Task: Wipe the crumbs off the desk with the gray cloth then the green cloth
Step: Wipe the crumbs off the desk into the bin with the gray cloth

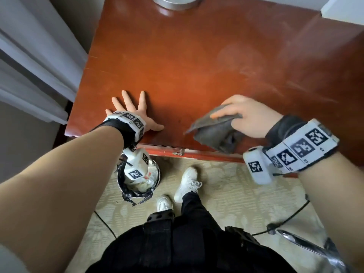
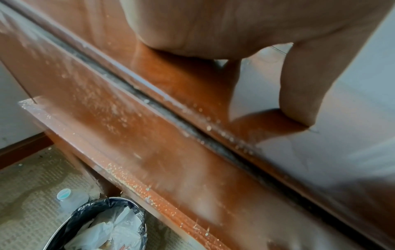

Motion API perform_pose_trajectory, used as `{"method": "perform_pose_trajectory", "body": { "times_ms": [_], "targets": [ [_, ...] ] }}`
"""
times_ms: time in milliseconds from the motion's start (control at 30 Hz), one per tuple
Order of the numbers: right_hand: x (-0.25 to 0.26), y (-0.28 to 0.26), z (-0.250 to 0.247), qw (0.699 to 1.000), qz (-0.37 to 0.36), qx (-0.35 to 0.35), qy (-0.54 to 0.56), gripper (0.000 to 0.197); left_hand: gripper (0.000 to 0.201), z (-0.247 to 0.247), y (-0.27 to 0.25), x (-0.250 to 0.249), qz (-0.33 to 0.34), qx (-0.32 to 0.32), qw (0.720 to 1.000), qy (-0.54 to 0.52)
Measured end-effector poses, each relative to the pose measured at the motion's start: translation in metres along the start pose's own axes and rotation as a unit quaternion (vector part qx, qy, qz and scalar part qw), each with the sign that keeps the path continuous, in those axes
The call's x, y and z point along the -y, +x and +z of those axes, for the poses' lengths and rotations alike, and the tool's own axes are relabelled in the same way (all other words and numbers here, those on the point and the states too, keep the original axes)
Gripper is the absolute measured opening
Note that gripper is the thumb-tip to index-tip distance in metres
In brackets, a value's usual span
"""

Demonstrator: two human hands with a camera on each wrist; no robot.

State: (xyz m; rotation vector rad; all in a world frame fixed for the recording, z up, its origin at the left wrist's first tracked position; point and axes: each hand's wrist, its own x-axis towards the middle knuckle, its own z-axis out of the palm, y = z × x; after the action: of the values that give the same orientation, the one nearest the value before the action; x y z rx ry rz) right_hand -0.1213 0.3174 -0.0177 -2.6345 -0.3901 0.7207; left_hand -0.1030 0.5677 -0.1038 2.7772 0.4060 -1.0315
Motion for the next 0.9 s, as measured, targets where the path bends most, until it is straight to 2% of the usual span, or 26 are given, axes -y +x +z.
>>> {"method": "perform_pose_trajectory", "body": {
  "times_ms": [67, 100, 133, 200, 233, 333, 367, 433, 500, 633, 700, 833, 900],
  "targets": [
    [-0.001, 0.008, 0.002, 0.992, 0.019, -0.122, -0.008, 0.055, 0.117, 0.001, 0.001, 0.000, -0.002, -0.007, 1.000, -0.002],
    [-0.001, 0.011, 0.008, 0.990, 0.026, -0.132, -0.035, 0.055, 0.116, 0.002, 0.001, 0.000, -0.003, -0.010, 1.000, -0.003],
    [-0.002, 0.015, 0.018, 0.991, 0.025, -0.099, -0.084, 0.054, 0.116, 0.003, 0.000, 0.000, -0.004, -0.014, 1.000, -0.004],
    [-0.008, 0.018, 0.042, 0.983, 0.029, 0.014, -0.182, 0.048, 0.115, 0.005, -0.001, 0.000, -0.001, -0.019, 1.000, -0.009],
    [-0.013, 0.019, 0.052, 0.978, 0.038, 0.031, -0.202, 0.046, 0.115, 0.006, -0.001, 0.000, 0.001, -0.019, 1.000, -0.010],
    [-0.022, 0.025, 0.066, 0.983, 0.058, -0.077, -0.158, 0.043, 0.115, 0.004, 0.001, 0.000, -0.003, -0.015, 1.000, -0.006],
    [-0.023, 0.030, 0.070, 0.983, 0.066, -0.084, -0.146, 0.045, 0.115, 0.003, 0.001, 0.000, -0.004, -0.013, 1.000, -0.005],
    [-0.023, 0.041, 0.079, 0.984, 0.074, -0.054, -0.153, 0.049, 0.114, 0.004, 0.000, 0.000, -0.001, -0.014, 1.000, -0.007],
    [-0.022, 0.050, 0.084, 0.982, 0.071, -0.052, -0.169, 0.047, 0.112, 0.007, -0.001, 0.002, 0.001, -0.024, 1.000, -0.012],
    [-0.033, 0.046, 0.079, 0.979, -0.005, -0.076, -0.190, 0.041, 0.107, 0.010, -0.006, -0.001, -0.005, -0.041, 0.999, -0.028],
    [-0.057, 0.038, 0.072, 0.979, -0.014, -0.072, -0.191, 0.040, 0.101, 0.009, -0.007, -0.009, -0.004, -0.053, 0.998, -0.043],
    [-0.130, 0.007, 0.038, 0.978, 0.133, -0.076, -0.142, 0.040, 0.094, 0.013, -0.011, -0.045, 0.032, -0.081, 0.994, -0.062],
    [-0.164, -0.014, 0.016, 0.982, 0.132, -0.006, -0.132, 0.039, 0.093, 0.016, -0.011, -0.074, 0.057, -0.086, 0.993, -0.052]
  ]
}}
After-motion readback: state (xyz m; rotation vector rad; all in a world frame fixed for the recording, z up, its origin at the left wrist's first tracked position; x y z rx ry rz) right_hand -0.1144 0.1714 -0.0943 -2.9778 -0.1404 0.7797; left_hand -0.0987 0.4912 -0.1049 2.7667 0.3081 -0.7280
